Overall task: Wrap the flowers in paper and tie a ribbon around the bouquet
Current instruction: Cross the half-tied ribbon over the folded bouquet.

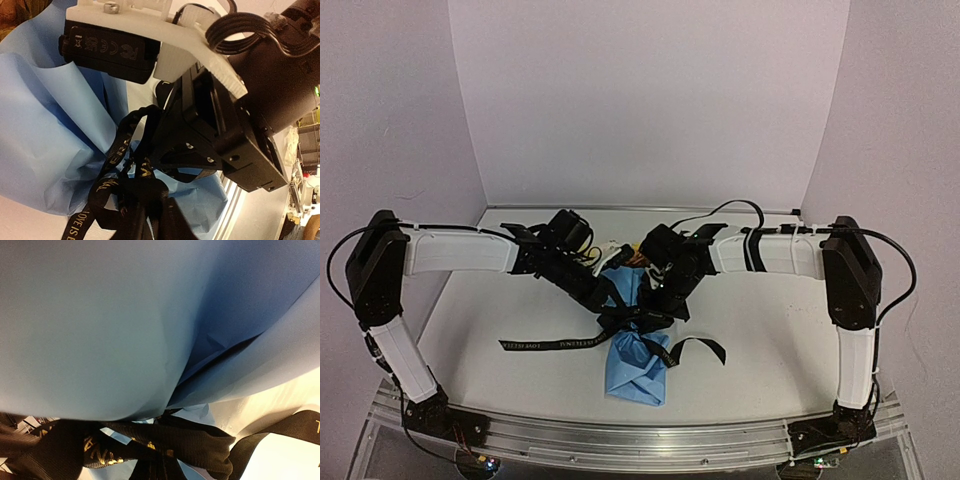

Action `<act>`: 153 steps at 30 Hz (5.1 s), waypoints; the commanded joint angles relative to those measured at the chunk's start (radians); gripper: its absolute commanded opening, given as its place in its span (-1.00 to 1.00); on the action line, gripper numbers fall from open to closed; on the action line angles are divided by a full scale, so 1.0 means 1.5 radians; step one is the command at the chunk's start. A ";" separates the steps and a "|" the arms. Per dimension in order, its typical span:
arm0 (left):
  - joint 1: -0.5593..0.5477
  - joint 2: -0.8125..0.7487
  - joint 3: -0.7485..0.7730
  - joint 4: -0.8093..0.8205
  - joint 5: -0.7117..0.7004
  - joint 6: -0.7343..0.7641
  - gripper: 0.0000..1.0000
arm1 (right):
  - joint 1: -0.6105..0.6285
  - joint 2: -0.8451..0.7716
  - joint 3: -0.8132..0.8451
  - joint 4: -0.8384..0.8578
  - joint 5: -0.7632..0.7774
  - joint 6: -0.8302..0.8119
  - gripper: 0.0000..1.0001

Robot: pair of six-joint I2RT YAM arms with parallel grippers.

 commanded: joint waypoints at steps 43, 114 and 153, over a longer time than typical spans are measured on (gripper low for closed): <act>-0.046 -0.132 -0.220 0.084 -0.196 -0.095 -0.62 | -0.007 0.019 0.046 -0.001 0.034 0.002 -1.00; -0.023 -0.080 -0.141 0.247 -0.044 0.021 -1.00 | -0.003 -0.047 -0.085 0.197 0.046 0.009 -1.00; -0.027 0.025 -0.086 0.162 -0.079 0.000 -1.00 | -0.003 -0.130 -0.250 0.445 0.047 -0.014 -0.80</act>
